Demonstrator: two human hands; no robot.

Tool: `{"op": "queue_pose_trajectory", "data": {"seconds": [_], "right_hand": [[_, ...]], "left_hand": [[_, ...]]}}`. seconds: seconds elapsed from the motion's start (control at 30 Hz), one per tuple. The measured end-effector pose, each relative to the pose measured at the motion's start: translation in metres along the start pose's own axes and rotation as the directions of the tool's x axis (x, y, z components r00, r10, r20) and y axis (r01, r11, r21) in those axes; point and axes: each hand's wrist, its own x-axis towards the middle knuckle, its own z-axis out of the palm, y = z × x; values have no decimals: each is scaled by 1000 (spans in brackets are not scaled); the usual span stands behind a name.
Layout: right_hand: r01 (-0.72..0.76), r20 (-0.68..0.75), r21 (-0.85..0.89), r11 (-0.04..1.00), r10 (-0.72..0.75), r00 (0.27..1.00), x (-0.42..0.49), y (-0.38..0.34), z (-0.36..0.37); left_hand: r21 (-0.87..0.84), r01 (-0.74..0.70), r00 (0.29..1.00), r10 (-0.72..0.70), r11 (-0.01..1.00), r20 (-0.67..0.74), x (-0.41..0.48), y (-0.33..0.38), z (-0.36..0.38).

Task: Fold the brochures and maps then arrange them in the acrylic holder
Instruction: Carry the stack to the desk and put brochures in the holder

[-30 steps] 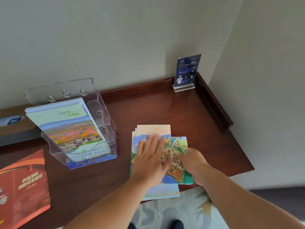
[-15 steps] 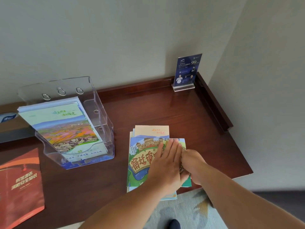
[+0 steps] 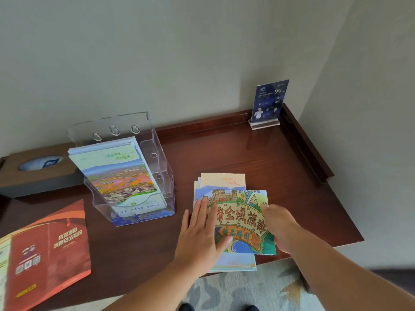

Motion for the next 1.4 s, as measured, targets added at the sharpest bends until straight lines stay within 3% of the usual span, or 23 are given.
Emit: {"op": "queue_pose_trajectory", "data": {"seconds": [0.13, 0.27, 0.4, 0.5, 0.63, 0.73, 0.9, 1.0, 1.07, 1.23, 1.4], "right_hand": [[66, -5, 50, 997, -66, 998, -9, -1, -7], [252, -9, 5, 968, -252, 968, -29, -20, -24], [533, 33, -101, 840, -533, 845, -61, -63, -32], [700, 102, -182, 690, -695, 712, -85, -95, -22], [836, 205, -331, 438, -831, 517, -115, -130, 6], [867, 245, -375, 327, -867, 433, -134, -150, 24], [860, 264, -421, 289, -868, 421, -146, -178, 43], [870, 262, -393, 298, -870, 417, -150, -186, 62], [881, 259, -371, 293, -879, 401, -156, -190, 75], [895, 251, -400, 196, -916, 313, -171, -201, 101], [891, 244, -428, 151, -930, 275, -182, -205, 121]], "left_hand": [[-254, 63, 995, -79, 965, -55, 5, 3, -20], [-257, -35, 970, -29, 966, -239, 11, -4, -63], [-216, -171, 916, 75, 961, -394, 16, -9, -118], [-375, -149, 921, -9, 915, -389, 17, -13, -155], [-679, -59, 917, -229, 731, -326, 14, -30, -190], [-812, -66, 877, -354, 580, -324, 0, -52, -200], [-958, -95, 786, -571, 271, -239, -25, -97, -201], [-973, -138, 750, -622, 187, -226, -35, -114, -200], [-971, -153, 725, -647, 184, -237, -41, -122, -199], [-939, -137, 633, -701, 317, -329, -55, -149, -200], [-923, -114, 596, -718, 367, -359, -57, -172, -199]]}}
